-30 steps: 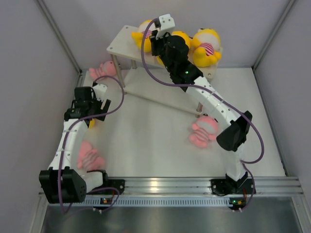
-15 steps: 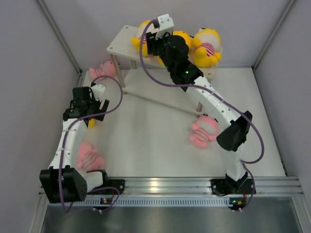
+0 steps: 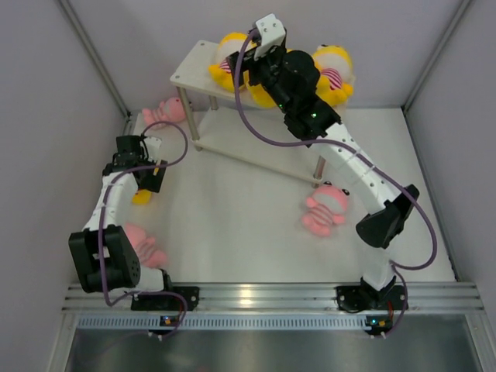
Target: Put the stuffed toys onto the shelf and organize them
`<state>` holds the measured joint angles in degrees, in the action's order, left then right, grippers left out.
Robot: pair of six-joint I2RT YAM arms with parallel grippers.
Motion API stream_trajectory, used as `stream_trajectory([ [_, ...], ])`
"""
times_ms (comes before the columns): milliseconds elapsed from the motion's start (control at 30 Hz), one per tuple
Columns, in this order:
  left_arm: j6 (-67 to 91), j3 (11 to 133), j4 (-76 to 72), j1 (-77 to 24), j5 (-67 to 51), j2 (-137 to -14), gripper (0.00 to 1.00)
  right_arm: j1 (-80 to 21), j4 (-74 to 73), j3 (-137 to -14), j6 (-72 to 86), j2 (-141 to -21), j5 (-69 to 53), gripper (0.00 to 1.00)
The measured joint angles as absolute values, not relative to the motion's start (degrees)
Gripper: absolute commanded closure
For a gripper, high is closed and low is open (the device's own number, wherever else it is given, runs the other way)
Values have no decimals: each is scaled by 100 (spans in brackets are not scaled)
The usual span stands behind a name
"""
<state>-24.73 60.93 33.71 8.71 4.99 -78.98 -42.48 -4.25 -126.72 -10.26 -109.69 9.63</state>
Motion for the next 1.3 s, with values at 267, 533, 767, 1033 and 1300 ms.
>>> stream_trajectory([
  [267,-2351,7022,3059,1328,615,-9102,16,-4248,-346,-12309,-1166,-10232,642,16],
  [533,-2272,6611,3017,1658,196,-8772,14,-4248,-294,-11474,-1214,-9590,360,16],
  [767,-2403,6132,3004,2392,-156,-7975,15,-4248,-303,-11056,-1264,-9233,167,16],
  [1033,-2335,5940,2989,2475,-572,-8573,23,-4263,-340,-10650,-1286,-8807,115,16],
  [1300,-2165,5944,2971,2482,-563,-9052,41,-4265,-298,-10173,-1313,-8458,119,16],
])
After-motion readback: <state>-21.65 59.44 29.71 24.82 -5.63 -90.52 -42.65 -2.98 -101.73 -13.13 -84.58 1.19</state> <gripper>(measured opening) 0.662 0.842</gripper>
